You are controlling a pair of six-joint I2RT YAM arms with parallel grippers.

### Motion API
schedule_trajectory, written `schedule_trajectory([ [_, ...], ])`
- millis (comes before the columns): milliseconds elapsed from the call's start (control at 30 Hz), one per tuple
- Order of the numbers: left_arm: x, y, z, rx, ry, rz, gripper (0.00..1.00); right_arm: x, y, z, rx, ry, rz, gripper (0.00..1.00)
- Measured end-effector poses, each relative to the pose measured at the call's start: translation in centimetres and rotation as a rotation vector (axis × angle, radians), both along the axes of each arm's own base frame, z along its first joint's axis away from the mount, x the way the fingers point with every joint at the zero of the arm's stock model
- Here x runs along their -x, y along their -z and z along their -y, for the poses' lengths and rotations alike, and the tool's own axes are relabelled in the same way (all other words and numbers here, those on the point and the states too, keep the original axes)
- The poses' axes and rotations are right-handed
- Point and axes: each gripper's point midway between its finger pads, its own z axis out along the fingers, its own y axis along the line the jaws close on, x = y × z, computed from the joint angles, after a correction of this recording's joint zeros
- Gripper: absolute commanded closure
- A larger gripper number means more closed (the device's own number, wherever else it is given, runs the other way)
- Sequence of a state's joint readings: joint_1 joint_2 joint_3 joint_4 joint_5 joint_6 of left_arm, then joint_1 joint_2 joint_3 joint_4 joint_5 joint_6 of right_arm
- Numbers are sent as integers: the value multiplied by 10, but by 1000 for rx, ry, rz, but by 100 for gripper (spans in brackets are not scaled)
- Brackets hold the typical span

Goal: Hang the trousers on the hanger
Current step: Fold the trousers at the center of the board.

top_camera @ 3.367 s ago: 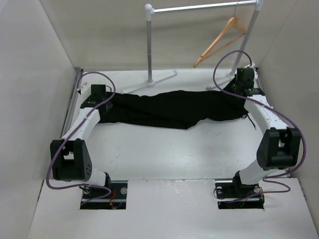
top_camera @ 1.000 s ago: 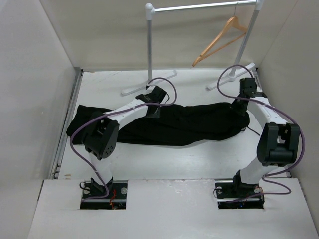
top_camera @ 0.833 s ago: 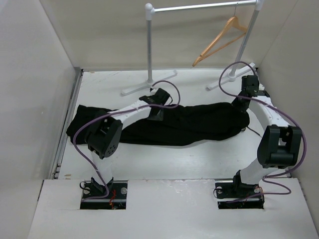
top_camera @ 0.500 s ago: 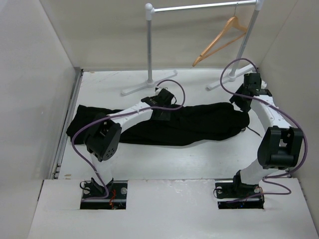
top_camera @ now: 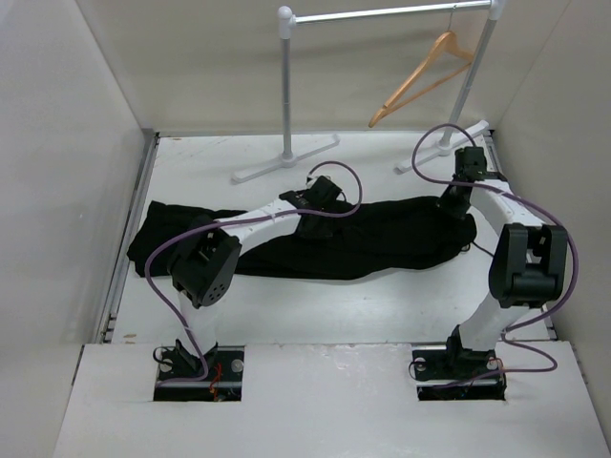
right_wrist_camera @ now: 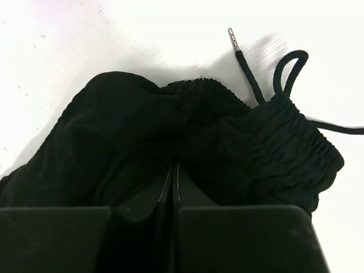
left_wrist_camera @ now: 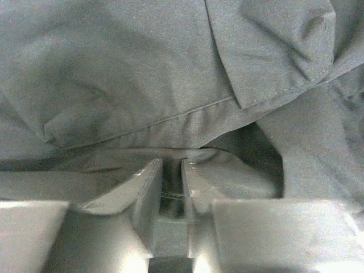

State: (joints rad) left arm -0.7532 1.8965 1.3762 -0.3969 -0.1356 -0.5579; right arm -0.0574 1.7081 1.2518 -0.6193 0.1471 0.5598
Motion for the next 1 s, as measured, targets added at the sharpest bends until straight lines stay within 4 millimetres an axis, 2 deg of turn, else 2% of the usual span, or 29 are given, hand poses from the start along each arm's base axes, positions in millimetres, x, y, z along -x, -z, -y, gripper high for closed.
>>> schedule_trajectory([
  [133, -2, -1, -1, -2, -16, 7, 96, -1, -8, 0, -3, 11, 23, 99],
  [233, -3, -7, -2, 6, -34, 22, 98, -2, -24, 0, -5, 22, 68, 100],
  [433, -8, -46, -3, 62, -76, 101, 100, -8, -63, 2, -3, 48, 177, 99],
  [533, -14, -60, -6, 77, -103, 137, 100, -16, -70, 7, -1, 62, 203, 99],
  [633, -30, -67, -8, 80, -139, 170, 100, -32, -62, 13, -5, 85, 207, 99],
  [767, -66, -64, -11, 74, -202, 214, 100, -51, -28, 16, -17, 105, 165, 99],
  [900, -97, -41, -14, 37, -252, 225, 100, -67, -5, 17, -25, 124, 134, 99],
  [1000, -111, -21, -15, 4, -275, 225, 96, -78, -5, 20, -15, 141, 149, 99],
])
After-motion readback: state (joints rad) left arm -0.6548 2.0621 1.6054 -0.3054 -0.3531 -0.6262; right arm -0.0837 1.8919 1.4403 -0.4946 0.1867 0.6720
